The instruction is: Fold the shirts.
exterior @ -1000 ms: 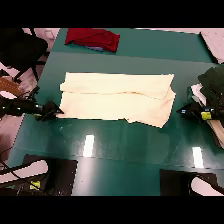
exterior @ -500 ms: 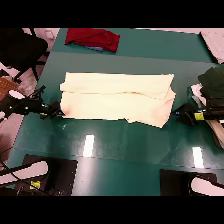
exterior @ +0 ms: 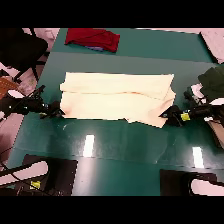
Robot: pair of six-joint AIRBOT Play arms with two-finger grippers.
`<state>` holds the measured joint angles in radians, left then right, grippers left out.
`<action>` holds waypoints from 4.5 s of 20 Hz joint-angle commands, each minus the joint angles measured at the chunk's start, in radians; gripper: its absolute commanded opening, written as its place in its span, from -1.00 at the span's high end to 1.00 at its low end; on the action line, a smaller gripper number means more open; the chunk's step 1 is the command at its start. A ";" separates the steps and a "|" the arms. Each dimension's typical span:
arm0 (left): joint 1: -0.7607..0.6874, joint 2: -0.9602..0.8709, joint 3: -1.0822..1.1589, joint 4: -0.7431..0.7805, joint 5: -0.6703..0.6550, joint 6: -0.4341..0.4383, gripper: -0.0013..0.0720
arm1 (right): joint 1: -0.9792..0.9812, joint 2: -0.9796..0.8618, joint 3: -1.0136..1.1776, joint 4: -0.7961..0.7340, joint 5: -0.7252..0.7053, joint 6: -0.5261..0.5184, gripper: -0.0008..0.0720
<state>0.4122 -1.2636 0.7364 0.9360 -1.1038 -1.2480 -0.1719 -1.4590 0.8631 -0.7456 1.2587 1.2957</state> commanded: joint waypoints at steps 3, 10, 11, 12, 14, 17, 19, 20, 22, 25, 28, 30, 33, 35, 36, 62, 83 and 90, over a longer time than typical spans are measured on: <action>-0.001 0.001 0.001 0.000 -0.008 0.011 0.90 | 0.077 -0.004 -0.001 -0.031 -0.089 0.076 -0.65; -0.001 0.001 0.008 0.003 -0.033 0.019 0.90 | 0.143 0.064 0.000 -0.009 -0.040 0.073 0.92; -0.001 0.002 0.024 0.006 -0.048 0.019 0.90 | 0.140 0.106 -0.001 -0.016 -0.039 0.079 0.92; 0.002 0.005 0.044 0.005 -0.058 0.018 0.90 | 0.130 0.152 -0.001 -0.015 -0.038 0.092 0.92; 0.010 0.037 0.089 0.007 -0.067 0.009 0.90 | 0.104 0.234 0.000 -0.015 -0.024 0.110 0.92; 0.010 0.126 0.174 0.027 -0.085 -0.038 0.90 | 0.081 0.338 0.000 -0.014 -0.018 0.131 0.92; 0.010 0.180 0.229 0.047 -0.108 -0.064 0.90 | 0.081 0.389 0.000 -0.015 -0.034 0.148 0.92; 0.010 0.200 0.250 0.048 -0.124 -0.065 0.91 | 0.082 0.403 0.000 -0.014 -0.056 0.156 0.92; 0.007 0.209 0.265 0.033 -0.143 -0.069 0.91 | 0.095 0.401 0.000 -0.014 -0.119 0.166 0.92; 0.007 0.208 0.262 0.010 -0.103 -0.074 0.91 | 0.132 0.344 0.001 0.009 -0.234 0.182 0.92; 0.007 0.207 0.262 0.005 0.009 -0.098 0.91 | 0.176 0.259 0.008 0.075 -0.366 0.182 0.92; 0.002 0.179 0.262 -0.002 0.058 -0.106 0.91 | 0.201 0.199 0.045 0.074 -0.409 0.182 0.92; -0.077 0.074 0.262 0.002 0.133 -0.101 0.91 | 0.216 0.103 0.140 0.071 -0.430 0.185 0.92; -0.156 -0.008 0.263 -0.002 0.244 -0.109 0.91 | 0.216 0.033 0.214 0.070 -0.438 0.190 0.92; -0.182 -0.042 0.263 -0.003 0.305 -0.127 0.91 | 0.214 -0.003 0.247 0.068 -0.438 0.200 0.92; -0.349 -0.142 0.474 -0.335 0.088 0.037 -0.31 | -0.146 -0.133 0.187 0.126 -0.039 -0.210 -1.00; -0.401 -0.144 0.474 -0.248 0.076 0.026 -0.31 | 0.024 -0.361 0.395 0.278 -0.069 -0.225 0.00; -0.726 -0.217 0.474 -0.219 0.461 0.017 0.90 | 0.064 -0.182 0.401 0.240 -0.114 -0.220 0.93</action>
<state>-0.2024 -1.4532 1.2098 0.7132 -0.8539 -1.2255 -0.1307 -1.7050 1.2583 -0.4927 1.1713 1.0630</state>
